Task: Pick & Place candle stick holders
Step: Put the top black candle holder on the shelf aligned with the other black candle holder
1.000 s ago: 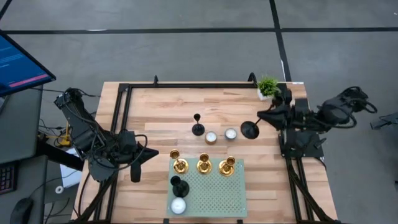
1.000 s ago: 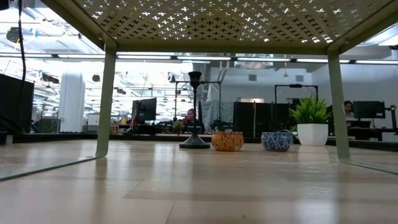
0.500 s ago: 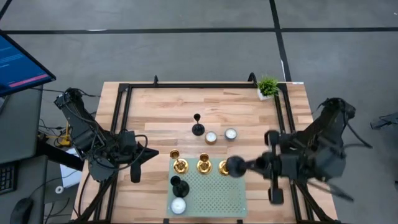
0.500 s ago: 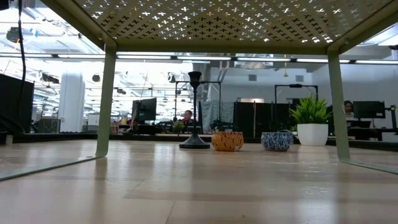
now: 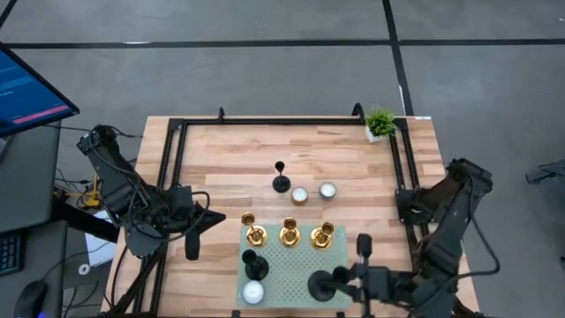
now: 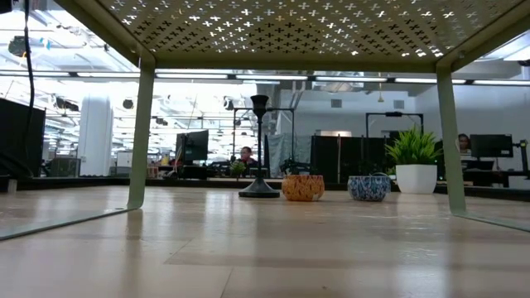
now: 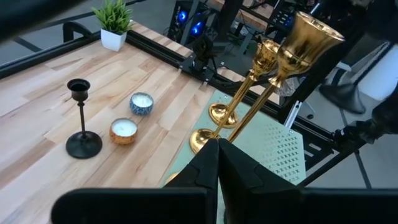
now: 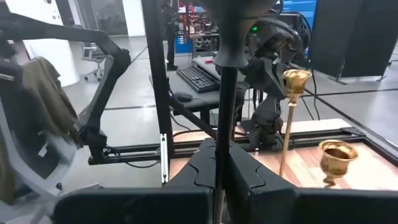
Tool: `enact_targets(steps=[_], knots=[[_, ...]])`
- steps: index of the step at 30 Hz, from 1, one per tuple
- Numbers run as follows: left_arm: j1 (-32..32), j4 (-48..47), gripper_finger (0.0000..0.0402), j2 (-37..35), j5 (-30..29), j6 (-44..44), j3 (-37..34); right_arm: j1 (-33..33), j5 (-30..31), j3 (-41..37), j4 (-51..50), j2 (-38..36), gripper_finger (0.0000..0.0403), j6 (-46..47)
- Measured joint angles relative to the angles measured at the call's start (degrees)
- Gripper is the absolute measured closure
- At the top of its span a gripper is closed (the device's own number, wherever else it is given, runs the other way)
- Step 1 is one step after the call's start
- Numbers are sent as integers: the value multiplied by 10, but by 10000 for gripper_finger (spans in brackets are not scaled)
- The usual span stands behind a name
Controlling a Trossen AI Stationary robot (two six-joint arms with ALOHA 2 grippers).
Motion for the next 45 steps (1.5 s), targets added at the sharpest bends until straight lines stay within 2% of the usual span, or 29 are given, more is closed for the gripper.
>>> enact_targets(steps=[8,12,22,29,45], knots=[[0,7,392,0,0,0,0,-14,-5,-8,21,28,403,0],[0,10,392,0,0,0,0,-27,-5,-21,20,31,403,36],[0,26,392,0,0,-4,0,-57,-5,-22,96,119,403,67],[0,38,392,1,0,-4,0,-80,10,-21,85,143,403,80],[0,41,392,1,0,8,0,-99,-1,-21,7,144,403,118]])
